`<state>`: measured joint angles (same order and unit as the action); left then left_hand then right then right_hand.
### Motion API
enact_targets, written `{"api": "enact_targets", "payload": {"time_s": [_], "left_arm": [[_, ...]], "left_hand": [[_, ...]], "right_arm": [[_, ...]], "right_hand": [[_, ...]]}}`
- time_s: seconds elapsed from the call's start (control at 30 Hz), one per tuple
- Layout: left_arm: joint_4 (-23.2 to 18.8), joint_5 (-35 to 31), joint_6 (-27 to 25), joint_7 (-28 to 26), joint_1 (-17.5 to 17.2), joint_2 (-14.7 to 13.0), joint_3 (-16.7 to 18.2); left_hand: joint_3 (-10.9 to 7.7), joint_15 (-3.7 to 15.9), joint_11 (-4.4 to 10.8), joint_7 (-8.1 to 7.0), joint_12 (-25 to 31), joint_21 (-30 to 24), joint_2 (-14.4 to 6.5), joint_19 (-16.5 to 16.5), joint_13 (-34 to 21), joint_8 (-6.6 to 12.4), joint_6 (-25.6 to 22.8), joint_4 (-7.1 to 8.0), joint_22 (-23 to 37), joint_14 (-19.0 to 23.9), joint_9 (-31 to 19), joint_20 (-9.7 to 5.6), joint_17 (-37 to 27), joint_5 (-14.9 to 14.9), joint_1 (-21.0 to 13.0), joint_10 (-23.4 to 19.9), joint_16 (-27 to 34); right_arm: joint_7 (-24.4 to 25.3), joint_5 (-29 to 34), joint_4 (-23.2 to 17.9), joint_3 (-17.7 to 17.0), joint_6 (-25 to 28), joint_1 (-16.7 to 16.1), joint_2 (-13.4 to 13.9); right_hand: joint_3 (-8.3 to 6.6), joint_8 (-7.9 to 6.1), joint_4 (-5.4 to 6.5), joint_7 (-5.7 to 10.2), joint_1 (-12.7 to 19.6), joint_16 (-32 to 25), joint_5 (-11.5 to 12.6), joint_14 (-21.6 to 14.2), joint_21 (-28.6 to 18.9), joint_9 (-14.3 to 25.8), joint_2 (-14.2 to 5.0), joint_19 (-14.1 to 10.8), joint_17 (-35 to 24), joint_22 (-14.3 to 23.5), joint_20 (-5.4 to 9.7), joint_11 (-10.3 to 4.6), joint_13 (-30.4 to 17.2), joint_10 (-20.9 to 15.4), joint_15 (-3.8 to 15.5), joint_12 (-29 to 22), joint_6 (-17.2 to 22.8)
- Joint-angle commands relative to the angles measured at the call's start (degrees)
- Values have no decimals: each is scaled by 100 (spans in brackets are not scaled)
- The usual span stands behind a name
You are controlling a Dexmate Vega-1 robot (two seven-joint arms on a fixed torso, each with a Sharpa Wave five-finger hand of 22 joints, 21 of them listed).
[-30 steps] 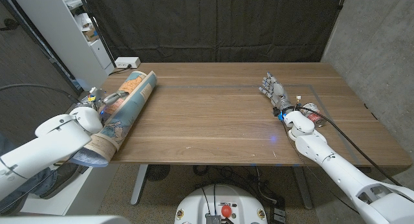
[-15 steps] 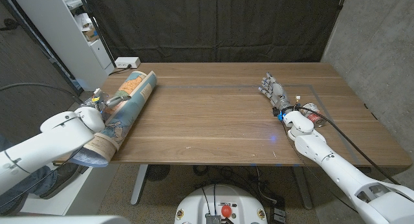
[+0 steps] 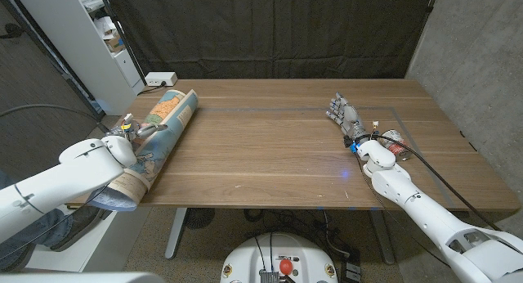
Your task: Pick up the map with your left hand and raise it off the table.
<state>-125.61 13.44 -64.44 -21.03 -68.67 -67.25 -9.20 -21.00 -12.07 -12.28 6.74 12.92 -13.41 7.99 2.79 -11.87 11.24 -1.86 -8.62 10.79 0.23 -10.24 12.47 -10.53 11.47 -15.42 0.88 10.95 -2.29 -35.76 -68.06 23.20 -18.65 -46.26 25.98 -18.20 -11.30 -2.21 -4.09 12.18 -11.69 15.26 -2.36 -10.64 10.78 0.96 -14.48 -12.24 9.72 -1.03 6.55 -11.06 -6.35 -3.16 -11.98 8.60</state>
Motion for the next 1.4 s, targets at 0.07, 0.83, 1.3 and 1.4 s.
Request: {"api": "enact_targets", "payload": {"time_s": [0.07, 0.83, 1.3, 1.4], "left_arm": [[152, 211, -70, -87, 327, -12, -386], [312, 465, -148, -200, 683, 72, -764], [258, 470, -377, -476, 757, 209, -826], [264, 471, -390, -510, 771, 238, -836]], "left_hand": [[41, -16, -14, 101, -11, 11, 79, 44, -10, 8, 10, 7, 14, -41, -29, 21, -10, 59, -34, 45, -4], [-43, -8, -15, 72, -19, -26, -171, 334, -14, 19, 76, -25, 32, -54, -31, 21, -12, 66, -401, 108, 13], [-210, 24, 144, 1, 202, -213, -395, 1451, -49, 137, -370, -82, 43, 730, -44, 16, -21, -35, -1415, -421, 154], [-256, 29, 170, 0, 241, -272, -444, 1691, -58, 154, -469, -96, 54, 955, -50, 14, -26, -55, -1621, -527, 194]], "right_arm": [[-44, 0, 129, 12, -29, 55, -35], [-159, 8, 486, 32, -235, 203, -192], [-167, -14, 525, 14, -303, 172, -218], [-150, -8, 496, 9, -310, 152, -210]], "right_hand": [[-17, -45, -46, -17, 29, -51, 26, -51, -41, 16, -44, -17, -16, 17, -27, -1, -11, -60, -19, -15, 60], [-12, -59, -61, 47, 33, -70, 26, -116, -41, 17, -51, -9, -14, 17, -77, -41, -16, -169, -16, -42, 129], [-8, -64, -69, 91, 32, -85, 27, -163, -41, 18, -52, -7, -16, 17, -118, -55, -19, -218, -29, -51, 163], [-7, -65, -70, 102, 32, -86, 28, -166, -40, 18, -52, -4, -16, 17, -140, -57, -19, -225, -31, -51, 171]]}}
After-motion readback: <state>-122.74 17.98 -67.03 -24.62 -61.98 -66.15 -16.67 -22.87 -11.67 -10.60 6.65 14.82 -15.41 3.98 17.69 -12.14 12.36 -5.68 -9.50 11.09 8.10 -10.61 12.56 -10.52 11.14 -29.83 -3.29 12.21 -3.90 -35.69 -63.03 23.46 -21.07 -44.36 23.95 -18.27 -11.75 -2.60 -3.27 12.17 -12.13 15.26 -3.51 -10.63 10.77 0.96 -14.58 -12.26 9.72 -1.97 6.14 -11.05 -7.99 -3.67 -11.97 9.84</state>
